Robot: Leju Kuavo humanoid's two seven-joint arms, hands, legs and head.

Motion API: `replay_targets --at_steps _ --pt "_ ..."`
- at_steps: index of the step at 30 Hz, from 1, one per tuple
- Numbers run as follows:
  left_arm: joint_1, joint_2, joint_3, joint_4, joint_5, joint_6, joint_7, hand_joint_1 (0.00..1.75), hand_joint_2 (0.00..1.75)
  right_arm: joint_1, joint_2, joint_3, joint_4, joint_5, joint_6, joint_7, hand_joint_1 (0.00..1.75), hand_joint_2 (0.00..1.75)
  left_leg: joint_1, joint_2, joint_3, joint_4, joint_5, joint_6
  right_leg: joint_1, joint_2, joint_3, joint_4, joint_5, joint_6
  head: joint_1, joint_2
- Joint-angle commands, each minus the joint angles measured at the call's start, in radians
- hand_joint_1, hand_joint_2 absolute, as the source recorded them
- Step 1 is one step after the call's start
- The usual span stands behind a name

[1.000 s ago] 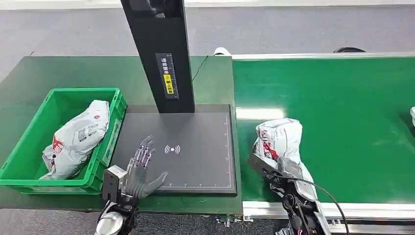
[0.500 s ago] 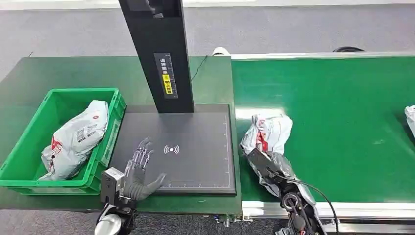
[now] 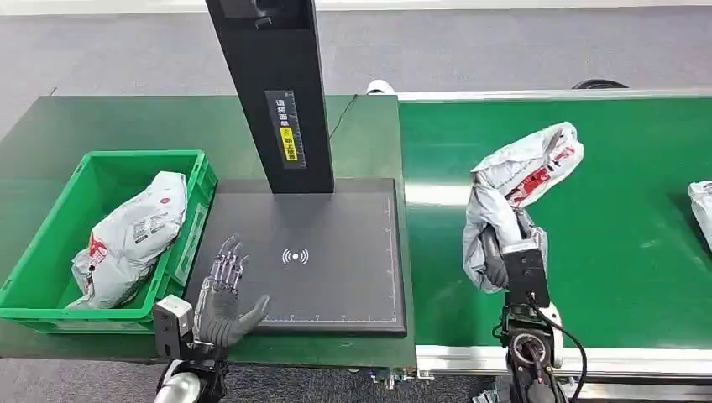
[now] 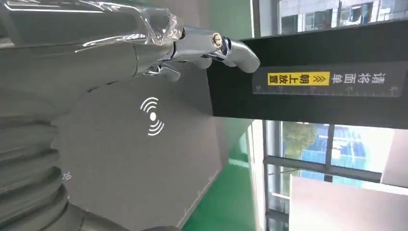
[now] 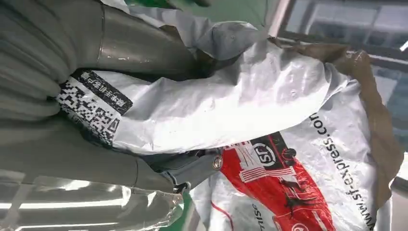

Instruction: Moved the parcel from conveyor to table for the left to box.

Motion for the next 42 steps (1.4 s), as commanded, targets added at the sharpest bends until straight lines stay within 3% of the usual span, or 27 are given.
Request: replay_targets --at_steps 1,11,14,15,18,22,35,42 --pt "-0.009 0.006 -0.005 0.014 -0.003 0.003 0.001 0.00 1.75 0.009 0.012 -0.002 -0.093 0.084 -0.179 -0.070 1.75 1.75 0.000 0.001 0.000 0.000 0.000 0.000 0.000 0.000 0.000 0.000 0.000 -0.001 0.000 0.000" --pt "-0.015 0.007 -0.008 0.018 0.002 0.002 -0.001 0.00 1.75 0.003 0.004 0.034 -0.105 0.109 -0.185 -0.102 1.75 1.75 0.000 0.001 0.000 0.000 0.000 0.000 0.001 -0.001 0.000 -0.001 0.000 0.000 0.000 0.000" --pt "-0.039 0.009 -0.004 0.039 0.031 0.008 -0.023 0.00 1.75 -0.076 -0.064 0.250 0.010 0.346 0.020 -0.013 1.75 1.75 0.000 0.003 0.000 0.000 0.000 0.000 0.000 0.002 -0.001 0.000 0.001 0.000 0.000 0.000" --pt "-0.045 0.011 -0.001 0.041 0.042 0.017 -0.035 0.00 1.75 -0.117 -0.066 0.321 0.104 0.437 0.037 0.017 1.75 1.75 0.000 0.004 0.000 0.000 0.000 0.000 0.000 0.003 -0.001 0.000 0.001 0.000 0.000 0.000" --pt "-0.053 0.014 0.003 0.036 0.046 0.060 -0.061 0.00 1.75 -0.206 -0.087 0.460 0.306 0.516 0.098 0.036 1.75 1.75 0.001 0.011 0.002 -0.002 0.000 0.000 0.001 0.008 0.000 -0.002 0.004 -0.001 0.000 0.000" --pt "-0.055 0.024 0.002 0.025 0.069 0.070 -0.065 0.00 1.75 -0.299 -0.089 0.576 0.483 0.547 0.152 0.026 1.75 1.75 0.001 0.004 0.002 -0.001 0.001 0.001 0.002 0.002 0.001 -0.002 0.002 -0.001 0.000 0.000" --pt "-0.060 0.025 -0.001 0.032 0.086 0.077 -0.066 0.00 1.75 -0.340 -0.080 0.643 0.533 0.565 0.160 0.029 1.75 1.75 0.001 0.001 -0.001 0.000 0.002 0.001 0.002 -0.002 0.000 -0.001 0.001 -0.001 0.000 0.000" --pt "-0.071 0.025 0.005 0.036 0.101 0.097 -0.074 0.00 1.75 -0.397 -0.052 0.725 0.642 0.592 0.174 0.060 1.75 1.75 0.001 0.001 0.000 0.000 0.001 0.000 0.001 -0.001 0.000 0.000 0.001 0.000 0.000 0.000"
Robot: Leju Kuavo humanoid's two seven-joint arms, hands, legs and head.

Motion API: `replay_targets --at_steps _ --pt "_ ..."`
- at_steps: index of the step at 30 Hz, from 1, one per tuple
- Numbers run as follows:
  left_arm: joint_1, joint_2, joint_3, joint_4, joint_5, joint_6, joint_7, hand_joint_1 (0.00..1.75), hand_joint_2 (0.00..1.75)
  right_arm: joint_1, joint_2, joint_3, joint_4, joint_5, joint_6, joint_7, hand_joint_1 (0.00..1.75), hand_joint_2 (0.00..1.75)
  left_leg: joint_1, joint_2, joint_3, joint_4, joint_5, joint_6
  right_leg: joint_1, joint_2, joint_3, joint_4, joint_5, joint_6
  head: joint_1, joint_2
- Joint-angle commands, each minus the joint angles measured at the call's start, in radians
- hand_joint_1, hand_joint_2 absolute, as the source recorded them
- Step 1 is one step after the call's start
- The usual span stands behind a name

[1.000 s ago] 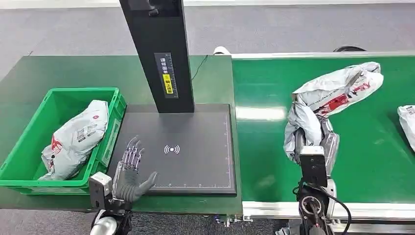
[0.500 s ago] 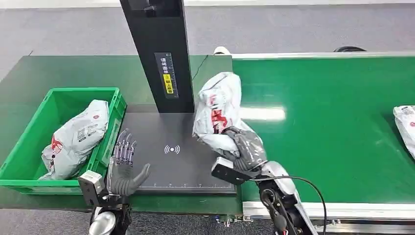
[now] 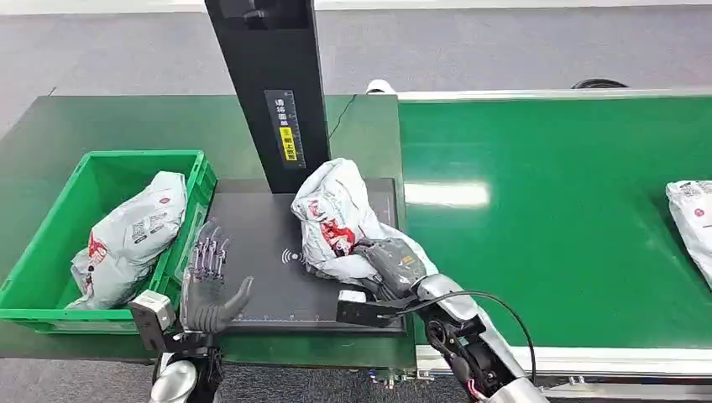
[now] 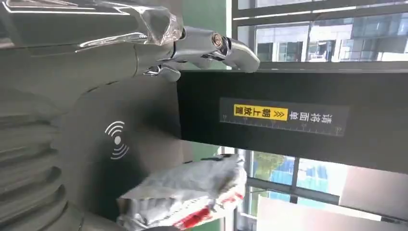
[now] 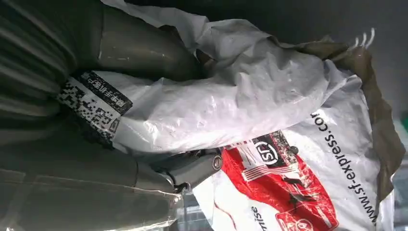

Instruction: Moved the parcel from conveyor to table for the left to box.

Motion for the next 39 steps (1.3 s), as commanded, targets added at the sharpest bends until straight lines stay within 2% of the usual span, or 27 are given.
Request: replay_targets --at_steps 1,3,6,19,27,31,33,39 --pt "-0.027 0.018 0.006 0.037 0.018 0.016 -0.007 0.00 1.75 -0.110 0.026 0.136 0.216 0.023 -0.030 0.031 1.75 1.75 0.000 0.002 0.001 0.000 0.000 0.000 0.000 0.000 0.001 -0.001 0.001 0.000 0.000 0.000" --pt "-0.024 0.018 0.011 0.035 0.023 0.020 -0.010 0.00 1.75 -0.125 0.031 0.147 0.228 0.032 -0.048 0.036 1.75 1.75 0.000 0.003 0.001 0.000 0.000 0.001 0.001 0.001 0.001 -0.001 0.001 0.000 0.000 0.000" --pt "-0.043 0.019 0.003 0.054 0.023 0.021 -0.019 0.00 1.75 -0.174 0.065 0.203 0.291 0.058 -0.002 0.020 1.75 1.75 0.000 0.002 0.001 0.000 0.000 0.000 0.000 0.001 0.000 0.000 0.001 0.000 0.000 0.000" --pt "-0.046 0.019 0.002 0.054 0.023 0.021 -0.018 0.00 1.75 -0.177 0.070 0.204 0.292 0.058 0.001 0.020 1.75 1.75 0.000 0.001 0.002 -0.001 0.001 0.001 0.001 -0.001 0.002 -0.001 0.001 0.000 0.000 0.000" --pt "-0.112 0.022 -0.010 0.114 0.032 0.031 -0.024 0.00 1.75 -0.298 0.161 0.317 0.416 0.085 0.058 -0.020 1.75 1.75 0.000 0.003 0.001 0.000 0.001 0.000 0.001 0.001 0.000 0.000 0.002 -0.001 0.000 0.000" --pt "-0.103 0.025 -0.015 0.103 0.040 0.037 -0.030 0.00 1.75 -0.329 0.171 0.344 0.431 0.063 0.022 -0.039 1.75 1.75 0.000 0.002 0.002 0.000 0.001 0.000 0.001 0.001 0.001 0.000 0.001 -0.001 0.000 0.000" --pt "-0.099 0.026 -0.022 0.099 0.040 0.029 -0.035 0.00 1.75 -0.330 0.159 0.345 0.427 0.075 -0.055 -0.026 1.75 1.75 0.000 0.002 0.002 0.000 0.000 0.000 0.000 0.001 0.000 0.000 0.001 0.000 0.000 0.000" --pt "-0.124 0.010 -0.027 0.130 0.038 0.022 -0.034 0.00 1.75 -0.306 0.153 0.332 0.437 0.044 -0.123 -0.117 1.75 1.75 0.000 -0.001 0.001 0.000 0.001 0.001 0.001 -0.002 0.002 -0.001 0.001 0.000 0.000 0.000"
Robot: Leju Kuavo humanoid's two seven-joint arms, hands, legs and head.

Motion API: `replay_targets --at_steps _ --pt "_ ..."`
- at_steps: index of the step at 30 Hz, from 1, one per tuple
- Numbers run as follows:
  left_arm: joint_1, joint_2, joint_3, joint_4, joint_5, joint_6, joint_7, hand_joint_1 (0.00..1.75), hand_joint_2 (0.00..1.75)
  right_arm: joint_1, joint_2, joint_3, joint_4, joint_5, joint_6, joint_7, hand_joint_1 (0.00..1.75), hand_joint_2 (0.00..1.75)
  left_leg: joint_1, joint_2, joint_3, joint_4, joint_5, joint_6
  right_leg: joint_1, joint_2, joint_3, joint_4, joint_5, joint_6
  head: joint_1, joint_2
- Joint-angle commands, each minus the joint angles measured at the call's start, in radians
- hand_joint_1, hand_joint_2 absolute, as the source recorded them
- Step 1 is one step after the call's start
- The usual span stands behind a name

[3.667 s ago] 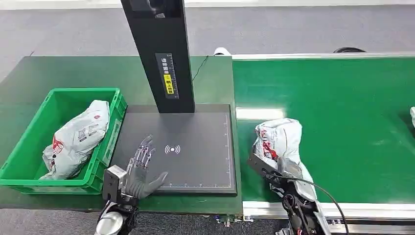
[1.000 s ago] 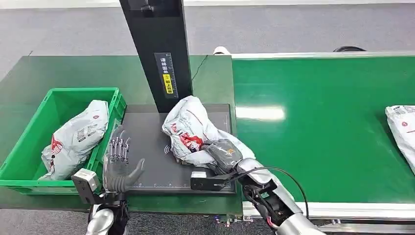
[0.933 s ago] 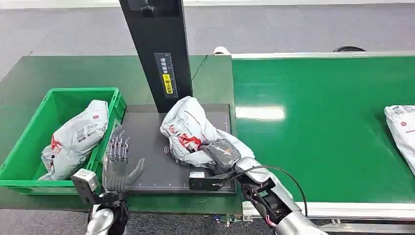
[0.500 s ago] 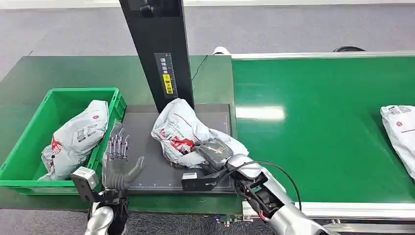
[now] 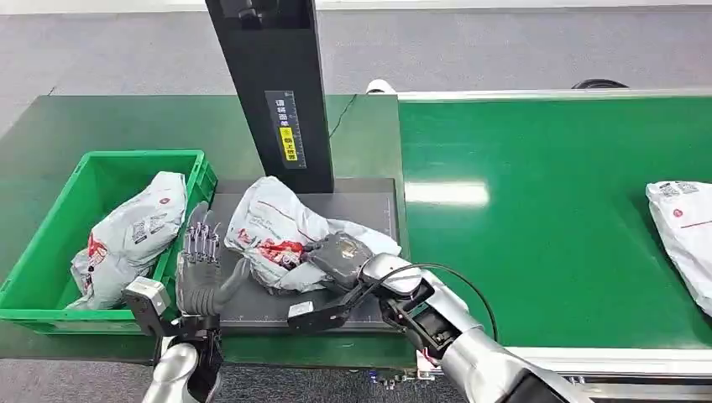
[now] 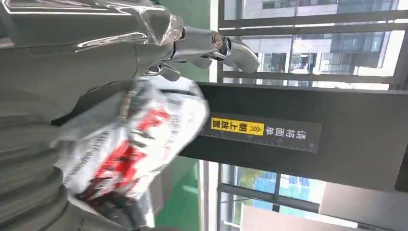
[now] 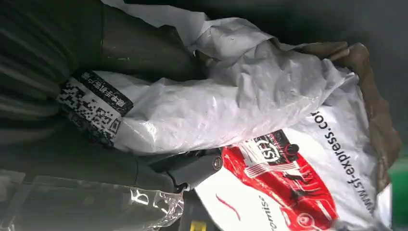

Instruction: Moved the parcel from conveyor to table for the left to box.

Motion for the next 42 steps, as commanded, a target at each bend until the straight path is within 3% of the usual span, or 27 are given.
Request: replay_targets --at_steps 1,4,5,6,7,11,17,26,31,38,39,40,42 --pt "-0.048 0.007 -0.023 0.091 -0.001 -0.011 0.002 0.00 1.75 -0.032 0.003 0.045 0.085 -0.034 -0.073 -0.084 1.75 1.75 0.000 -0.001 0.000 0.000 0.001 0.001 0.000 -0.003 0.001 -0.001 0.001 0.000 0.000 0.000" --pt "-0.043 0.018 -0.022 0.095 0.002 -0.015 -0.002 0.00 1.75 -0.036 0.008 0.052 0.077 -0.016 -0.103 -0.057 1.75 1.75 0.000 0.000 0.000 0.000 0.001 0.000 0.000 -0.002 0.000 0.000 0.001 -0.001 0.000 0.000" --pt "-0.038 0.021 -0.019 0.092 0.005 -0.016 -0.005 0.00 1.75 -0.036 0.010 0.050 0.074 -0.018 -0.109 -0.059 1.52 1.75 0.000 0.000 0.000 0.000 0.000 0.000 0.000 -0.001 0.000 0.000 0.000 0.000 0.000 0.000" --pt "-0.034 0.023 -0.015 0.088 0.006 -0.016 -0.007 0.00 1.75 -0.036 0.011 0.048 0.070 -0.019 -0.118 -0.060 0.28 1.75 0.000 0.001 0.000 0.000 0.001 0.000 0.000 -0.001 0.000 -0.001 0.001 -0.001 0.000 0.000" --pt "-0.029 0.024 -0.011 0.083 0.007 -0.015 -0.008 0.00 1.75 -0.033 0.012 0.041 0.064 -0.025 -0.125 -0.061 0.00 1.75 0.000 0.001 0.000 0.000 0.000 0.000 0.000 -0.001 0.000 0.000 0.001 -0.001 0.000 0.000" --pt "-0.004 0.024 0.007 0.057 0.016 0.009 -0.023 0.00 1.75 -0.002 0.003 -0.001 0.006 -0.062 -0.173 -0.089 0.00 1.75 0.000 0.001 0.001 0.000 0.000 0.000 0.000 0.000 0.000 -0.001 0.000 0.000 0.000 0.000" --pt "0.030 0.028 0.019 0.008 0.015 0.028 -0.022 0.00 1.75 0.057 -0.032 -0.087 -0.123 -0.230 -0.030 -0.200 0.00 1.75 0.000 0.000 0.000 0.000 0.000 0.001 0.001 -0.001 0.000 -0.001 0.000 0.000 0.000 0.000" --pt "0.029 0.028 0.020 0.009 0.015 0.027 -0.022 0.00 1.75 0.064 -0.040 -0.084 -0.141 -0.232 -0.024 -0.199 0.00 1.75 0.000 0.000 0.000 0.000 0.000 0.000 0.000 -0.001 0.000 0.000 0.000 0.000 0.000 0.000" --pt "0.057 0.002 0.066 -0.061 0.016 0.171 -0.084 0.00 1.75 0.142 -0.072 -0.157 -0.279 -0.380 0.084 -0.227 0.00 1.75 0.001 -0.001 0.000 0.000 0.000 0.001 0.001 -0.003 0.001 -0.002 0.000 0.000 0.000 0.000" --pt "0.101 0.014 0.035 -0.181 -0.024 0.277 -0.099 0.00 1.75 0.312 -0.132 -0.335 -0.604 -0.759 0.290 -0.245 0.00 1.75 0.001 -0.002 -0.002 0.000 0.000 0.001 0.001 -0.004 0.000 -0.001 -0.001 0.000 0.000 0.000" --pt "0.097 0.027 0.008 -0.177 -0.116 0.330 -0.102 0.00 1.75 0.336 -0.135 -0.359 -0.623 -0.784 0.298 -0.243 0.00 1.75 0.001 -0.004 -0.002 0.000 0.000 0.001 0.001 -0.006 0.001 -0.002 -0.001 0.000 0.000 0.000" --pt "0.090 0.054 -0.033 -0.163 -0.353 0.486 -0.097 0.00 1.75 0.358 -0.133 -0.385 -0.635 -0.809 0.307 -0.238 0.00 1.75 0.001 -0.004 -0.001 0.000 0.000 0.001 0.001 -0.006 0.001 -0.002 -0.001 0.000 0.000 0.000" --pt "0.088 0.060 -0.077 -0.163 -0.496 0.508 -0.042 0.00 1.75 0.386 -0.133 -0.415 -0.626 -0.767 0.249 -0.221 0.00 1.75 0.000 -0.004 -0.001 -0.001 0.000 0.001 0.000 -0.004 0.001 -0.001 -0.001 0.000 0.000 0.000"
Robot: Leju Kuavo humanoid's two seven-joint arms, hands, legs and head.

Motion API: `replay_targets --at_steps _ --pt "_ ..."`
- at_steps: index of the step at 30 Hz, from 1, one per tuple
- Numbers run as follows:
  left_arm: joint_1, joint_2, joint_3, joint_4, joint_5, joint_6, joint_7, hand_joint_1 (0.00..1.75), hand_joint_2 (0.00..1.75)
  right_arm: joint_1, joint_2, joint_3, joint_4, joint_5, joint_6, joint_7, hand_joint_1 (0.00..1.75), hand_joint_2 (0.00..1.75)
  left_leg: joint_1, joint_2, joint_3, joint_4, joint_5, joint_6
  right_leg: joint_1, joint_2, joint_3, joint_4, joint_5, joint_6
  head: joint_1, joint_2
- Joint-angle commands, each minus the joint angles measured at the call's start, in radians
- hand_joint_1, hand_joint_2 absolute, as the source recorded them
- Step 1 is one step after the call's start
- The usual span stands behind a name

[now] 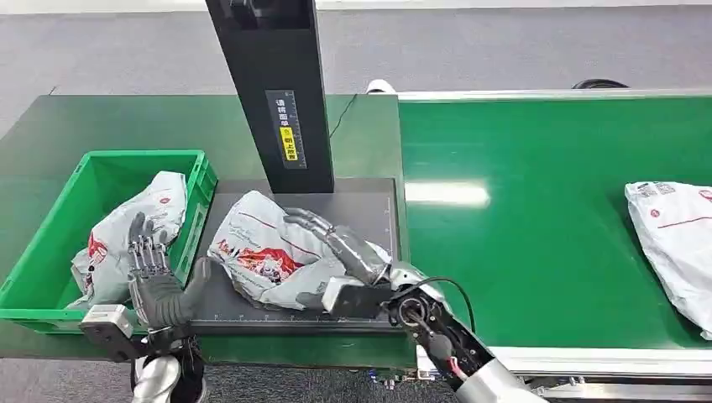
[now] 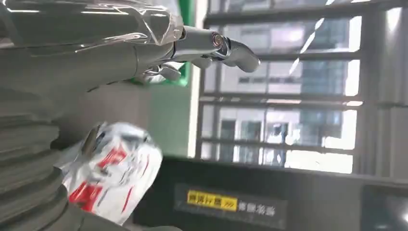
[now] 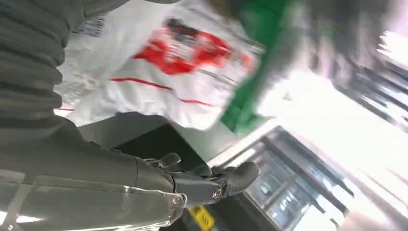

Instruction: Moved the parcel from conveyor to table for the left to box.

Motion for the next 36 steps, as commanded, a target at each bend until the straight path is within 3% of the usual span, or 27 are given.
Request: replay_targets --at_steps 1,7,36 --pt "0.003 0.050 -0.129 -0.031 -0.495 0.246 0.063 0.00 1.75 0.165 -0.068 -0.190 -0.219 -0.066 0.007 0.022 0.00 1.75 0.001 -0.004 0.000 -0.001 0.001 0.001 0.001 -0.006 0.002 -0.002 0.000 0.000 0.000 0.000" --pt "0.002 0.051 -0.128 -0.031 -0.494 0.246 0.063 0.00 1.75 0.162 -0.063 -0.189 -0.218 -0.066 0.007 0.024 0.00 1.75 0.000 0.001 0.000 0.000 0.000 0.001 0.000 -0.001 0.001 -0.001 0.001 0.000 0.000 0.000" --pt "0.002 0.051 -0.128 -0.031 -0.494 0.246 0.063 0.00 1.75 0.162 -0.063 -0.189 -0.218 -0.066 0.007 0.024 0.00 1.75 0.000 0.001 0.001 0.000 0.000 0.000 0.000 -0.001 0.001 0.000 0.000 0.000 0.000 0.000"
